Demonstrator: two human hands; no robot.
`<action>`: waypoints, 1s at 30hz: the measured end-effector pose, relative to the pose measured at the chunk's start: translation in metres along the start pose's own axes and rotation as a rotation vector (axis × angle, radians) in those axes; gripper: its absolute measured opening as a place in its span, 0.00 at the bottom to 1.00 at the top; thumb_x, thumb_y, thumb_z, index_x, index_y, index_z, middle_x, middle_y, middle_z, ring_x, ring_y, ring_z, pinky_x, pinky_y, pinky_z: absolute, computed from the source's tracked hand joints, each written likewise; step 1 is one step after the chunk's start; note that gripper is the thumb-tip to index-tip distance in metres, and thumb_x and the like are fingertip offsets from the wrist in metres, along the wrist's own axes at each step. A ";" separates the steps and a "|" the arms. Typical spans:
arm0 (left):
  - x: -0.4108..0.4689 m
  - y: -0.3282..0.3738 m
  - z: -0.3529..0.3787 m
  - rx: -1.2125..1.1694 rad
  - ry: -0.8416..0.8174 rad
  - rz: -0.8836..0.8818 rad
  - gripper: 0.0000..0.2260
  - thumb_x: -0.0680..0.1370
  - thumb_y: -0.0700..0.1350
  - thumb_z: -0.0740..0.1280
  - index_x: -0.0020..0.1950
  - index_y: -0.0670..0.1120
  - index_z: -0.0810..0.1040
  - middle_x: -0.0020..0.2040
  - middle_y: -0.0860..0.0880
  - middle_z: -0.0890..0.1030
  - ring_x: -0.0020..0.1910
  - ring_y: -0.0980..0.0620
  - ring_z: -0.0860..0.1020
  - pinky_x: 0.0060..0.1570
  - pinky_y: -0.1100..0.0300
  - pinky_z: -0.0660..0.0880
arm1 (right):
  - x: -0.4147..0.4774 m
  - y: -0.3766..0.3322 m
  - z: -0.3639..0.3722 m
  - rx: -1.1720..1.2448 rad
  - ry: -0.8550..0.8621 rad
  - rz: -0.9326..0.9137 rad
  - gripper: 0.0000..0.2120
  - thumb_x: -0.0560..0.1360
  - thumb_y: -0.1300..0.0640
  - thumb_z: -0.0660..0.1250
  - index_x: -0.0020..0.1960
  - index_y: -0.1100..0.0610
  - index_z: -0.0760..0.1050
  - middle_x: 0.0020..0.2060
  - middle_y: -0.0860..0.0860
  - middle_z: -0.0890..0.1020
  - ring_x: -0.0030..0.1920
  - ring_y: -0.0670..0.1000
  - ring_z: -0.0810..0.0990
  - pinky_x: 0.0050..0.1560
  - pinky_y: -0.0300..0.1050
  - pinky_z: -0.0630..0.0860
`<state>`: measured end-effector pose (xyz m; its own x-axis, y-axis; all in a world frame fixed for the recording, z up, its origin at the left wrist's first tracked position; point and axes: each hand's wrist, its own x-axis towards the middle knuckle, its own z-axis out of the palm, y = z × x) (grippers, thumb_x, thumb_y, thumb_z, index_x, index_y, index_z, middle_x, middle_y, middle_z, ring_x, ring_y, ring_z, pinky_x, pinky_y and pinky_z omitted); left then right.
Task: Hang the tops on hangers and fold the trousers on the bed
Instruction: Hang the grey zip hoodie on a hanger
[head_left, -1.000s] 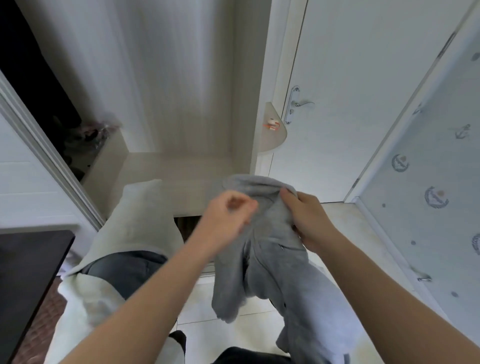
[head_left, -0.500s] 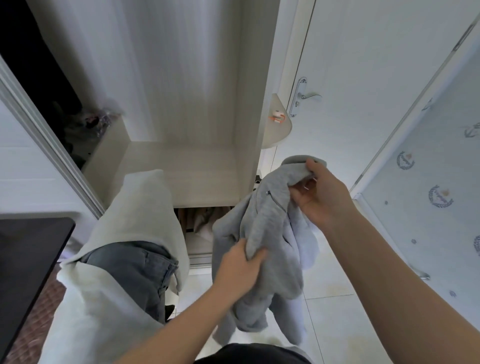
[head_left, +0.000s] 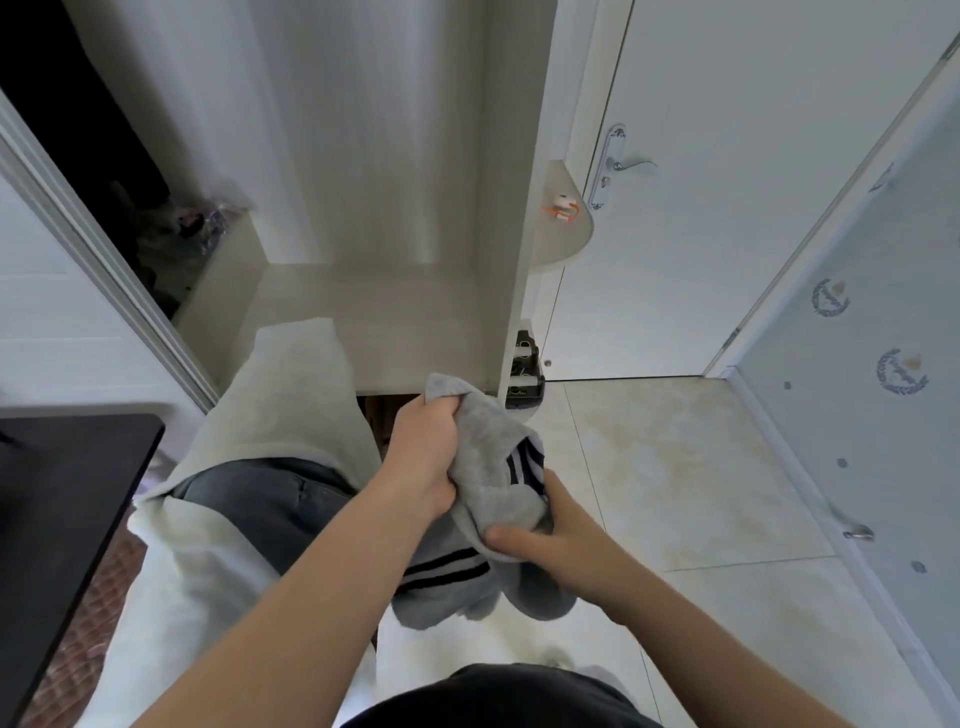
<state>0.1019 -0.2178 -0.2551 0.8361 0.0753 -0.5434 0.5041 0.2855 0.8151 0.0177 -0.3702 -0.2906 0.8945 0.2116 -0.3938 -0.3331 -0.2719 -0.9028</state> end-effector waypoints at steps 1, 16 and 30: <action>0.002 -0.002 0.000 -0.033 0.006 -0.020 0.11 0.82 0.44 0.61 0.46 0.42 0.80 0.39 0.45 0.84 0.40 0.49 0.83 0.38 0.57 0.79 | 0.005 0.006 -0.001 0.003 0.020 0.018 0.31 0.69 0.46 0.79 0.67 0.41 0.69 0.59 0.40 0.80 0.58 0.40 0.80 0.59 0.44 0.79; 0.007 -0.001 -0.057 0.134 0.041 -0.038 0.13 0.82 0.48 0.65 0.60 0.40 0.78 0.56 0.39 0.82 0.47 0.43 0.83 0.37 0.48 0.83 | 0.031 -0.054 -0.053 0.001 0.411 -0.299 0.06 0.79 0.56 0.68 0.46 0.54 0.83 0.39 0.53 0.85 0.41 0.48 0.81 0.45 0.45 0.76; -0.021 -0.027 -0.011 0.899 0.041 0.780 0.13 0.80 0.47 0.67 0.37 0.48 0.70 0.33 0.52 0.74 0.32 0.55 0.70 0.32 0.67 0.65 | -0.004 -0.148 -0.075 -0.029 0.024 -0.293 0.07 0.75 0.61 0.72 0.49 0.65 0.83 0.43 0.61 0.84 0.43 0.55 0.83 0.47 0.48 0.80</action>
<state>0.0684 -0.2165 -0.2678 0.9852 -0.0332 0.1684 -0.1523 -0.6220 0.7681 0.0858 -0.4013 -0.1420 0.9581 0.2632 -0.1128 -0.0514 -0.2294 -0.9720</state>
